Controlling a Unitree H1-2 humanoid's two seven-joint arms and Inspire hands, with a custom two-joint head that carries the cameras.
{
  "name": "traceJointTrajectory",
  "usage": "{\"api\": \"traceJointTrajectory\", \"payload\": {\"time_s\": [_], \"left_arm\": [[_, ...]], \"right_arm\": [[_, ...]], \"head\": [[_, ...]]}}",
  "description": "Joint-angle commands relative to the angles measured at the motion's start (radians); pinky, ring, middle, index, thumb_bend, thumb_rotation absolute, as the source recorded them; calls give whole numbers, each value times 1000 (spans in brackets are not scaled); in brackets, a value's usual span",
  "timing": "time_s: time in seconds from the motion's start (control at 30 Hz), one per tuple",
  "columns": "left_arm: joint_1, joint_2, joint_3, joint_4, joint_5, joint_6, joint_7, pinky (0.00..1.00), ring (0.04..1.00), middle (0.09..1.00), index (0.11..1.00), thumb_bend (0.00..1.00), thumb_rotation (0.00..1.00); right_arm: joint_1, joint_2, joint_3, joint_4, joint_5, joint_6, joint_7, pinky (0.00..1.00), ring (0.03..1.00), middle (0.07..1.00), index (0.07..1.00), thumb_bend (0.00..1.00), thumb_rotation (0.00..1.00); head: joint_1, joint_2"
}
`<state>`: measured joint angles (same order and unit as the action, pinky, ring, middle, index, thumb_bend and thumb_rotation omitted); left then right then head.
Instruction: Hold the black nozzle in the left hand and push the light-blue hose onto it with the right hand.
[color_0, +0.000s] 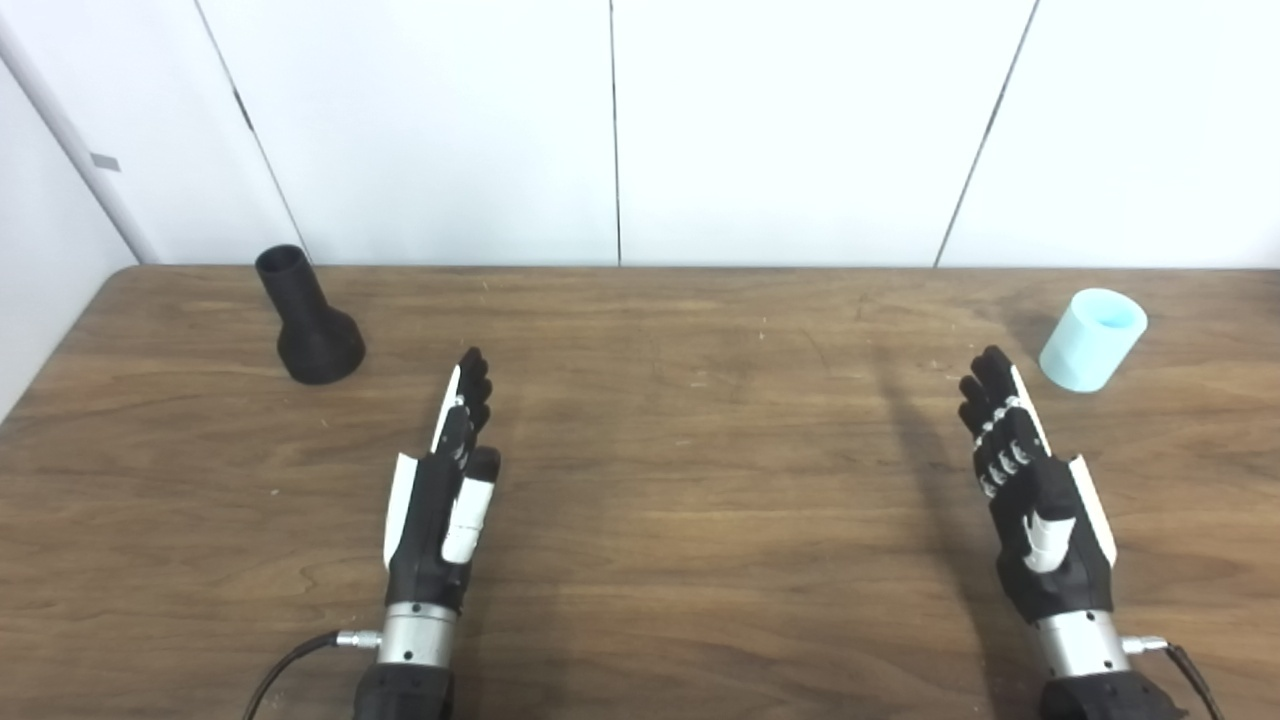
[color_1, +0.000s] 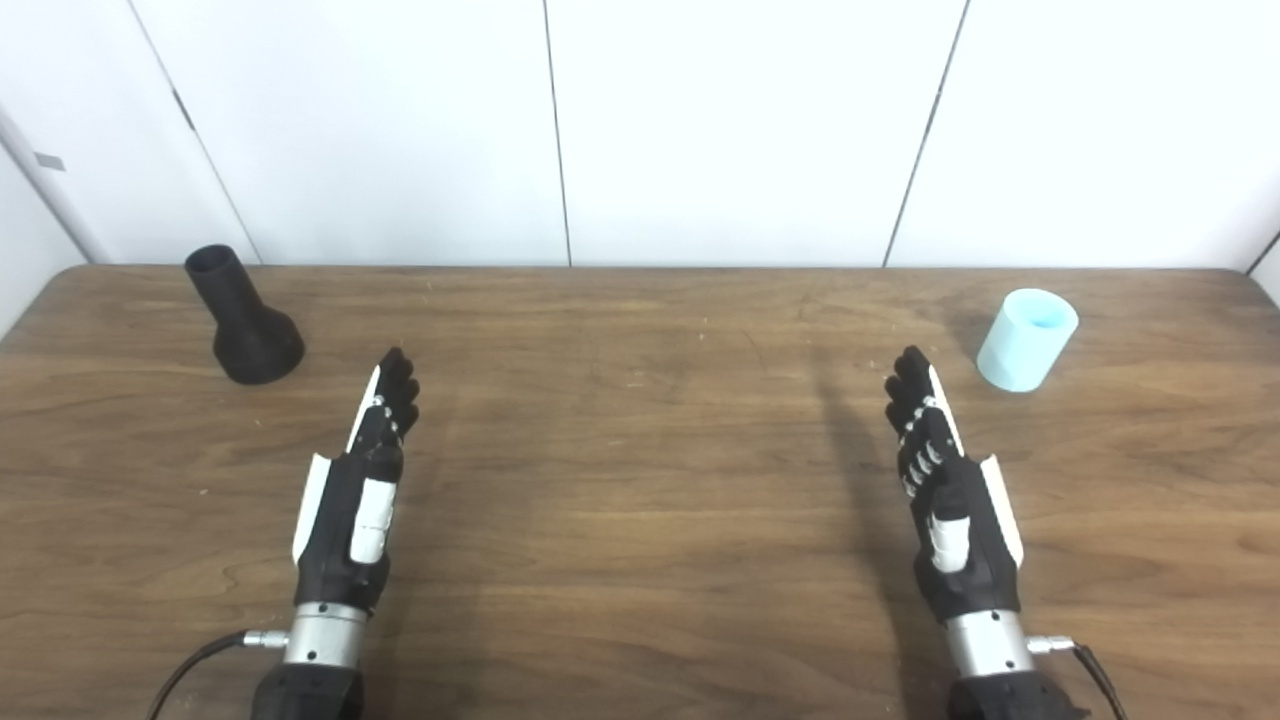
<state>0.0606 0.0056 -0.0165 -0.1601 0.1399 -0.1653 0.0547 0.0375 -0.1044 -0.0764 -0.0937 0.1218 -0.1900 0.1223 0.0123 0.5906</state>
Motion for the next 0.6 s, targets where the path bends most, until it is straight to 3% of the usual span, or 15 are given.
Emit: {"api": "traceJointTrajectory", "payload": {"time_s": [0.0, 0.57], "left_arm": [[10, 7, 1, -9, -2, -7, -4, 1000, 1000, 1000, 1000, 976, 1000], [9, 7, 5, -8, -6, -6, -12, 1000, 1000, 1000, 1000, 964, 1000]], "right_arm": [[20, 9, 8, 16, 7, -17, -1, 1000, 1000, 1000, 1000, 833, 1000], [20, 9, 8, 14, 4, -14, -3, 1000, 1000, 1000, 1000, 833, 1000]], "head": [[1, 2], [2, 5]]}}
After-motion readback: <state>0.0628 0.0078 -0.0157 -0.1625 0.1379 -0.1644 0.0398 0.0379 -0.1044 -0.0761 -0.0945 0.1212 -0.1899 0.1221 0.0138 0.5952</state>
